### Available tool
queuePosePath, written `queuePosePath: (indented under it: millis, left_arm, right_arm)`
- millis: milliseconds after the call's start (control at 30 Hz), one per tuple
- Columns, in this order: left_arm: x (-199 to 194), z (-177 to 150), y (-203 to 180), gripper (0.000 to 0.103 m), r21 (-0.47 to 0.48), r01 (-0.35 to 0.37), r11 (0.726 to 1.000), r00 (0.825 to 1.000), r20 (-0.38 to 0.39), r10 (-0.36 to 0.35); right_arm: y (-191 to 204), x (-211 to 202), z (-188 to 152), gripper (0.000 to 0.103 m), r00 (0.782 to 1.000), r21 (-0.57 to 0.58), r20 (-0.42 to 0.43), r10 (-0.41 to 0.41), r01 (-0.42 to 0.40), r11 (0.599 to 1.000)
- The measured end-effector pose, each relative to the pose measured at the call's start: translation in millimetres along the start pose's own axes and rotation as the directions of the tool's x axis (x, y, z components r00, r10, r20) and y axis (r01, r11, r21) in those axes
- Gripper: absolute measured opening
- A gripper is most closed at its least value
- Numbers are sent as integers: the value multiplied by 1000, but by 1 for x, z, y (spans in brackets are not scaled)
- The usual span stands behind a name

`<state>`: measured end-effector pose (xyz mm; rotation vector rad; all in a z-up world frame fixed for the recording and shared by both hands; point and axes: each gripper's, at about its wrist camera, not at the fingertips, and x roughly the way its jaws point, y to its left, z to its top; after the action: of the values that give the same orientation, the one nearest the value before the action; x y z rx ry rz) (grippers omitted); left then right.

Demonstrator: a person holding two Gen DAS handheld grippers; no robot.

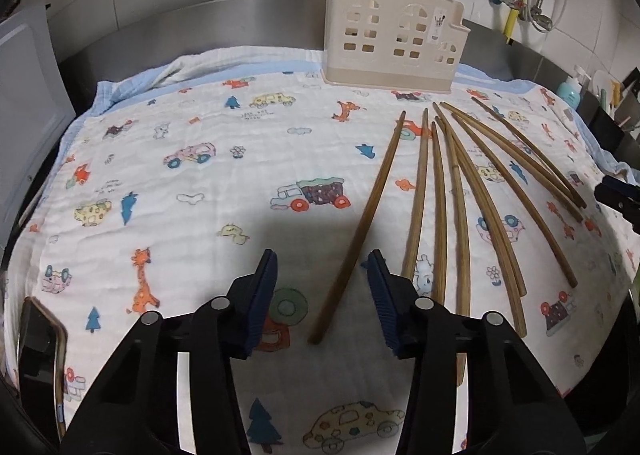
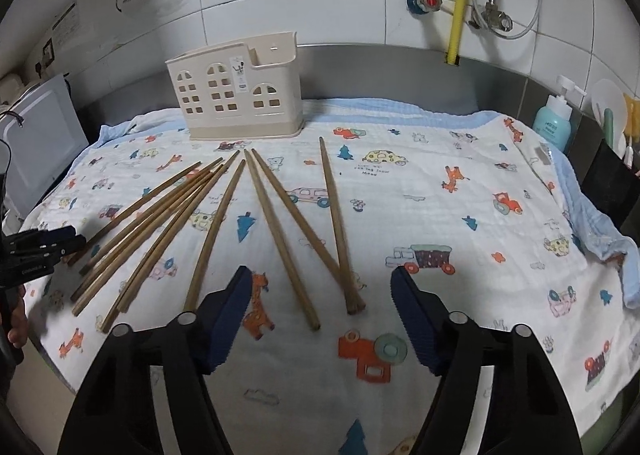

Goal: Organize utensils
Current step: 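Move the left tool down to a chopstick and close its fingers on it, then lift the chopstick with the left tool and lower it into the beige holder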

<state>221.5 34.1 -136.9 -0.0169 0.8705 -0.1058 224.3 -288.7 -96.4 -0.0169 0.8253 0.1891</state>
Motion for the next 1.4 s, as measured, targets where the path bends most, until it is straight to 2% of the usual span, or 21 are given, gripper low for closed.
queuePosePath:
  millis: [133,367,533,600,967,1067,1200,1400]
  left_arm:
    - [5,2,-1,42,4,1,1000,1000,-5,-1]
    - [12,4,-3,34,24,7,1000,1000,-14,-7]
    - [16,6,-5,32,36,11,999,1000,-16,-10]
    - [17,6,-5,31,39,10,999,1000,-16,-9]
    - [19,7,-7,30,64,13,998,1000,-13,-12]
    - [19,8,-9,27,74,12,997,1000,-16,-11]
    - [20,9,-12,14,81,1,997,1000,-14,0]
    - [21,9,-17,13,111,-2,994,1000,-21,4]
  right_arm:
    - [-4,13,5,56,1000,-12,-21,-1,0,1000]
    - [-12,35,15,29,998,-1,-56,10,-10,1000]
    - [-18,51,19,22,996,17,-81,24,-22,1000]
    - [-18,56,20,16,996,14,-92,20,-19,1000]
    - [-19,68,18,9,994,5,-111,12,-11,1000]
    - [-20,68,18,9,994,1,-109,12,-12,1000]
    - [-19,66,18,8,995,0,-98,7,-7,1000]
    - [-20,63,18,7,996,5,-94,15,-15,1000]
